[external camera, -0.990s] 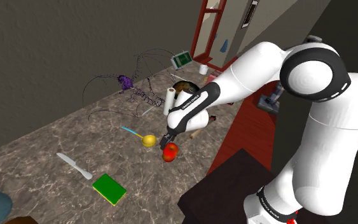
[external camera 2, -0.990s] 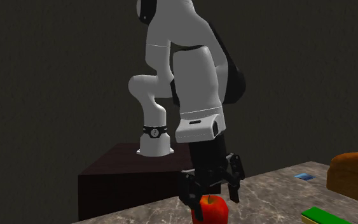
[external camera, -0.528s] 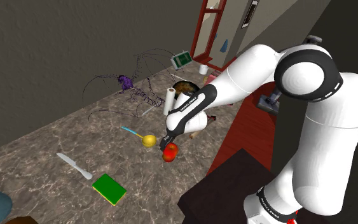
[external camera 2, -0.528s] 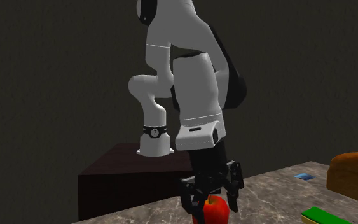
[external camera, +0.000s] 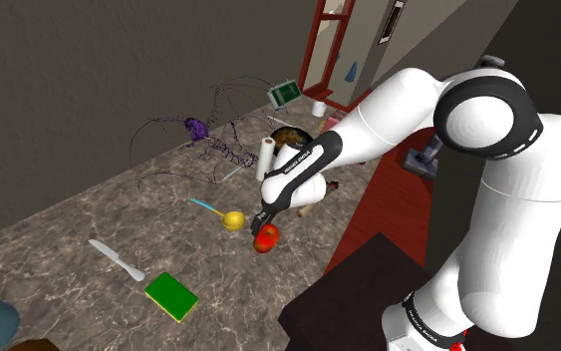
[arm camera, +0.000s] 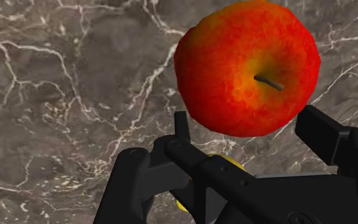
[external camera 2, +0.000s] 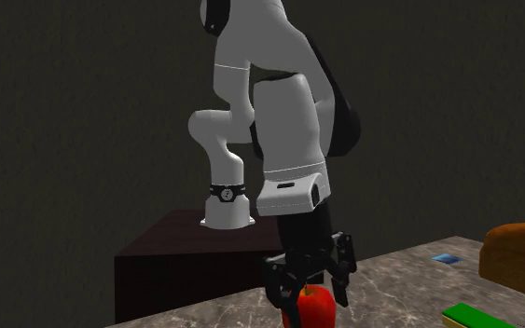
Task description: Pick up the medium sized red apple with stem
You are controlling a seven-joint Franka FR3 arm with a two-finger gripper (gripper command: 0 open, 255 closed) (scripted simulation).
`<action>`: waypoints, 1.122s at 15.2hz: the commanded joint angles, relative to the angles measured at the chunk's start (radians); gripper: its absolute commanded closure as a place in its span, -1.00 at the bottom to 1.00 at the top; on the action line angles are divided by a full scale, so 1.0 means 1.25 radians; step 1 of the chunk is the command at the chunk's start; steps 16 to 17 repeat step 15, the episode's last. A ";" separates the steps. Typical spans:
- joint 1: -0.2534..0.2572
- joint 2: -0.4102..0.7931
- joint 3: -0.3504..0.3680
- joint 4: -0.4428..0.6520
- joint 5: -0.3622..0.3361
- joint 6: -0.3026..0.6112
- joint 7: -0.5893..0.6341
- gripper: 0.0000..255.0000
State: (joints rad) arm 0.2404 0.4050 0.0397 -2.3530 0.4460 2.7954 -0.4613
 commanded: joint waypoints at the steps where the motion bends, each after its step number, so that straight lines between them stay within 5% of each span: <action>1: 0.005 -0.021 -0.007 -0.006 -0.009 -0.016 0.009 1.00; 17: 0.028 -0.152 -0.045 -0.024 -0.075 -0.126 0.077 1.00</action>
